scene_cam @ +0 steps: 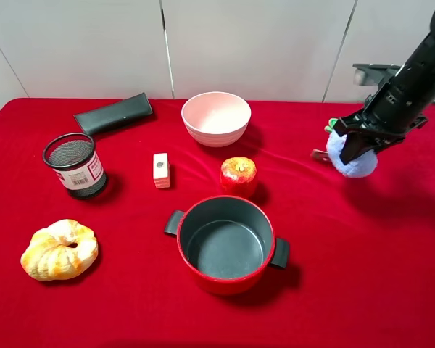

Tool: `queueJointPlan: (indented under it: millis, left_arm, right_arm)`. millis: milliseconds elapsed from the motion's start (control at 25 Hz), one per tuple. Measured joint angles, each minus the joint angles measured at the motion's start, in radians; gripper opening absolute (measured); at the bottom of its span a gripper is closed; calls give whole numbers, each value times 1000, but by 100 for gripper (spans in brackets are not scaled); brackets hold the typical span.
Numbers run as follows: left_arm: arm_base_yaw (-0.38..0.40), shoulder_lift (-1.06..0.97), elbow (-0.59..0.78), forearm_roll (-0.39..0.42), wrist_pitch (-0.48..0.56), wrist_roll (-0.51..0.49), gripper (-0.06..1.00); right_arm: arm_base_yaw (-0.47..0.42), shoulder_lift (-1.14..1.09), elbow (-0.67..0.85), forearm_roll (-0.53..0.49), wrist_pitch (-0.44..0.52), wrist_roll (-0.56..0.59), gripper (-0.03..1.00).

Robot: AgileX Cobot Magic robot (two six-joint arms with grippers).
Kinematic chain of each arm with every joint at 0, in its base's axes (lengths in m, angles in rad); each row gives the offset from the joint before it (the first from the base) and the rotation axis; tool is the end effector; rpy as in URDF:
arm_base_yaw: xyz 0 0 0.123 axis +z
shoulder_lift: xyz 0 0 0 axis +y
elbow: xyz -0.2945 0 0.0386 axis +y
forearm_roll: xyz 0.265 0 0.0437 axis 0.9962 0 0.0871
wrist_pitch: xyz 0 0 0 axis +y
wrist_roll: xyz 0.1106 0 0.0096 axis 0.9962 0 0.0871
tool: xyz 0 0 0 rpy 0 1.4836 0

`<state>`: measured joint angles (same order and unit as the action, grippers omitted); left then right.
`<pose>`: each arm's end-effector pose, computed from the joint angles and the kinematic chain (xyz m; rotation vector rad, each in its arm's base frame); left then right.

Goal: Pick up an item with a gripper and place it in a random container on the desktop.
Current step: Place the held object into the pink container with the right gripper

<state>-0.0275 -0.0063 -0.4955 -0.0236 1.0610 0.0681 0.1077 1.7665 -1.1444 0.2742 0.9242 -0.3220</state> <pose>0.0153 -0.0027 0.2750 0.0987 2.0402 -0.0028 0.3453 0.0615 0.1780 -0.4114 2.9615 0.3223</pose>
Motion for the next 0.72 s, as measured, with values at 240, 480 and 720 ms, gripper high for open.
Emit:
queueJointPlan:
  millis: [240, 480, 720]
  left_arm:
    - [0, 0, 0, 0, 0, 0, 99]
    - [0, 0, 0, 0, 0, 0, 99]
    - [0, 0, 0, 0, 0, 0, 99]
  right_arm:
    - [0, -41, -20, 10, 116, 37, 24]
    - [1, -41, -141, 21, 224, 109, 24]
    - [95, -41, -257, -1, 277, 143, 24]
